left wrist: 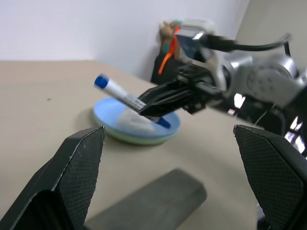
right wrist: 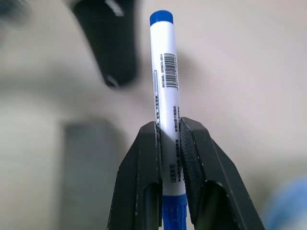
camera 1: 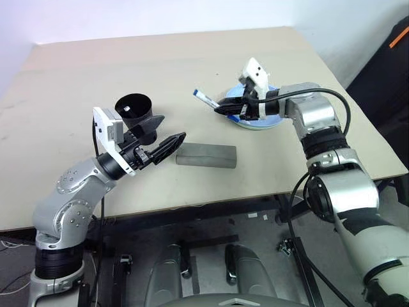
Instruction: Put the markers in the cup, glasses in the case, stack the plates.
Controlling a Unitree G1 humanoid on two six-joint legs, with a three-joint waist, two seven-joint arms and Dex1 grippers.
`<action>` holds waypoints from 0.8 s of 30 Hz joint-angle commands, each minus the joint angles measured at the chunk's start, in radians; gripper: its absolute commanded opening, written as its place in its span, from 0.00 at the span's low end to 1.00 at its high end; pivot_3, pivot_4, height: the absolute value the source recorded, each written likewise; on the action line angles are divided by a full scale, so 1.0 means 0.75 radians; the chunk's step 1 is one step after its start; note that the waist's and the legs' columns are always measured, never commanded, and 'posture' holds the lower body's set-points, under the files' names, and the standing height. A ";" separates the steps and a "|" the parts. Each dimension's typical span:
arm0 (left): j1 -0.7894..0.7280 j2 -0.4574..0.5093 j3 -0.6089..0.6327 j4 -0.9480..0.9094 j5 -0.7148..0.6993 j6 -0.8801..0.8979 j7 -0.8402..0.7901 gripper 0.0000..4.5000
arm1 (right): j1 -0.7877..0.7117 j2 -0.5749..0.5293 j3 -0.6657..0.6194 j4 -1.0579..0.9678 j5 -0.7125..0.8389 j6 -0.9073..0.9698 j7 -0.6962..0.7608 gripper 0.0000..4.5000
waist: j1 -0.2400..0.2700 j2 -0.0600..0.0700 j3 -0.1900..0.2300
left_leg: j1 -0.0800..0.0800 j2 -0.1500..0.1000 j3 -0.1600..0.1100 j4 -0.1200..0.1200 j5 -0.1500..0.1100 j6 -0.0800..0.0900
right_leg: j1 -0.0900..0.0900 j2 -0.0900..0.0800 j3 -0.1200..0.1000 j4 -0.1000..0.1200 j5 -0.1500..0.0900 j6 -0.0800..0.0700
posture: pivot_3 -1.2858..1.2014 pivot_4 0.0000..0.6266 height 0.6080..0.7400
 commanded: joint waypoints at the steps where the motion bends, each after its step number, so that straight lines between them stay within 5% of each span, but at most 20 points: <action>1: -0.052 -0.042 0.038 0.005 -0.061 -0.034 0.023 1.00 | 0.089 0.003 -0.040 -0.316 0.166 0.195 0.002 0.06 | -0.001 0.000 0.000 | 0.000 0.000 0.001 0.001 0.000 0.000 | 0.000 -0.001 0.000 0.000 -0.001 -0.001 | 0.52 0.24 0.90; 12: -0.075 -0.074 0.043 0.010 -0.207 0.014 0.034 1.00 | 0.244 0.102 -0.037 -0.682 0.443 0.475 -0.158 0.06 | 0.005 -0.004 -0.002 | 0.001 0.016 0.030 -0.019 0.000 -0.001 | -0.008 0.004 -0.003 0.000 0.016 -0.016 | 0.52 0.24 0.90; 14: -0.068 -0.080 0.045 0.002 -0.234 0.015 0.041 0.91 | 0.249 0.110 -0.031 -0.695 0.464 0.482 -0.179 0.06 | 0.011 -0.005 -0.003 | 0.003 0.017 0.051 -0.033 0.004 -0.007 | -0.026 -0.005 -0.002 0.003 0.017 -0.018 | 0.52 0.24 0.90; 15: -0.066 -0.088 0.049 -0.003 -0.255 0.017 0.049 0.87 | 0.249 0.117 -0.028 -0.693 0.471 0.479 -0.192 0.06 | 0.008 -0.002 -0.002 | 0.002 0.016 0.038 -0.018 0.005 -0.009 | -0.032 -0.013 0.000 0.000 0.019 -0.022 | 0.52 0.24 0.90; 17: -0.059 -0.089 0.051 -0.014 -0.283 0.026 0.057 0.72 | 0.251 0.127 -0.029 -0.692 0.490 0.476 -0.213 0.06 | -0.004 0.005 -0.002 | -0.002 -0.005 -0.050 0.006 0.004 -0.009 | -0.019 -0.010 -0.026 -0.002 0.022 -0.026 | 0.52 0.24 0.90; 19: -0.047 -0.082 0.048 -0.022 -0.288 0.027 0.057 0.55 | 0.252 0.131 -0.025 -0.693 0.506 0.473 -0.224 0.06 | -0.004 0.012 -0.009 | -0.009 0.003 -0.067 -0.009 0.003 -0.007 | 0.005 0.012 -0.045 -0.034 0.051 -0.034 | 0.52 0.24 0.90; 20: -0.041 -0.079 0.046 -0.026 -0.287 0.024 0.058 0.48 | 0.252 0.132 -0.019 -0.691 0.509 0.470 -0.229 0.06 | 0.006 0.008 -0.009 | -0.021 0.006 -0.056 -0.023 0.003 -0.007 | 0.003 0.010 -0.061 0.022 0.021 -0.058 | 0.52 0.24 0.90; 21: -0.036 -0.079 0.047 -0.029 -0.293 0.021 0.059 0.40 | 0.252 0.131 -0.012 -0.689 0.510 0.466 -0.232 0.06 | 0.015 -0.005 -0.010 | -0.004 0.000 -0.043 -0.038 0.005 -0.010 | 0.017 0.013 -0.070 0.064 -0.042 -0.070 | 0.52 0.24 0.90; 22: -0.033 -0.079 0.048 -0.033 -0.298 0.019 0.061 0.34 | 0.253 0.131 -0.006 -0.689 0.510 0.464 -0.236 0.06 | 0.029 -0.002 -0.006 | 0.005 -0.020 -0.039 -0.055 0.011 -0.017 | 0.030 0.013 -0.062 0.061 -0.099 -0.043 | 0.52 0.24 0.90; 24: -0.029 -0.080 0.049 -0.039 -0.308 0.017 0.067 0.18 | 0.255 0.128 0.004 -0.692 0.516 0.466 -0.237 0.06 | 0.031 0.007 -0.006 | 0.023 -0.036 -0.075 -0.037 0.026 -0.040 | 0.042 0.001 -0.058 0.063 -0.099 -0.053 | 0.52 0.24 0.90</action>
